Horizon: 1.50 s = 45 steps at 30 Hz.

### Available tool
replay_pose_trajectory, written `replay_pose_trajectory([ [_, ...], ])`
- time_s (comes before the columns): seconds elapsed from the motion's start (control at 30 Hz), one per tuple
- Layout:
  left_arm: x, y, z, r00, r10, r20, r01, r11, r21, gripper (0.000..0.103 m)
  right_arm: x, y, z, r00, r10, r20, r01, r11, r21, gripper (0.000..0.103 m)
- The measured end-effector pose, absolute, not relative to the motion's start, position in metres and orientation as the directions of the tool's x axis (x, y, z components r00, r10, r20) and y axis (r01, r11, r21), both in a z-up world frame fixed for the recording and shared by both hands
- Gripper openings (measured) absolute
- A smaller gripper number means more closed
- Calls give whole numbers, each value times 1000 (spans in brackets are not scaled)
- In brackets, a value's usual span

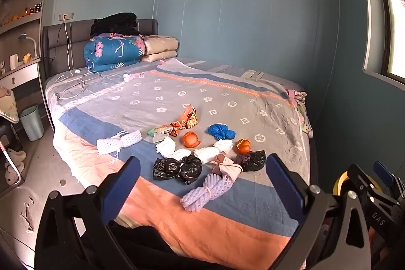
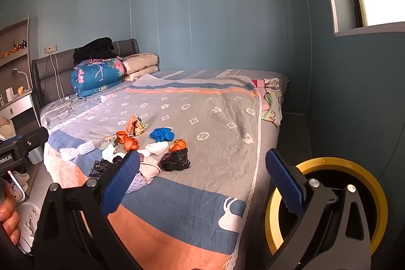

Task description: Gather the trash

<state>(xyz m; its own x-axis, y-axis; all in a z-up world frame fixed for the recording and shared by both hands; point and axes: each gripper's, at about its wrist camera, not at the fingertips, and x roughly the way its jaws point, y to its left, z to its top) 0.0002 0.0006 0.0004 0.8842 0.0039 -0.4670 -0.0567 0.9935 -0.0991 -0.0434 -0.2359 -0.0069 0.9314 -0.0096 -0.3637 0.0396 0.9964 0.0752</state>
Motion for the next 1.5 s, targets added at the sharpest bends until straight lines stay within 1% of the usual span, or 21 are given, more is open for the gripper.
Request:
replay_pose_trajectory([
  [0.07,2,2,1,885,0,-466,-56,993,-107,96,-43,-236,-7,931,-9,-366,39,996,75,95],
  [0.13,-4,-2,5,895,-7,-447,-40,995,-96,96,-43,-235,-7,930,-9,-366,38,997,73,95],
  [0.2,-3,-2,7,890,-10,-455,-40,994,-99,96,-43,-236,-7,931,-9,-365,40,996,77,95],
  [0.33,-6,-6,16,895,-2,-446,-46,994,-96,96,-43,-237,-7,931,-9,-365,41,996,81,95],
  [0.57,-9,-2,11,904,-10,-428,-38,994,-102,96,-45,-236,-7,932,-9,-363,41,996,81,95],
  [1.5,-12,-1,12,904,-20,-427,-32,993,-113,96,-43,-235,-9,930,-9,-368,43,995,85,95],
])
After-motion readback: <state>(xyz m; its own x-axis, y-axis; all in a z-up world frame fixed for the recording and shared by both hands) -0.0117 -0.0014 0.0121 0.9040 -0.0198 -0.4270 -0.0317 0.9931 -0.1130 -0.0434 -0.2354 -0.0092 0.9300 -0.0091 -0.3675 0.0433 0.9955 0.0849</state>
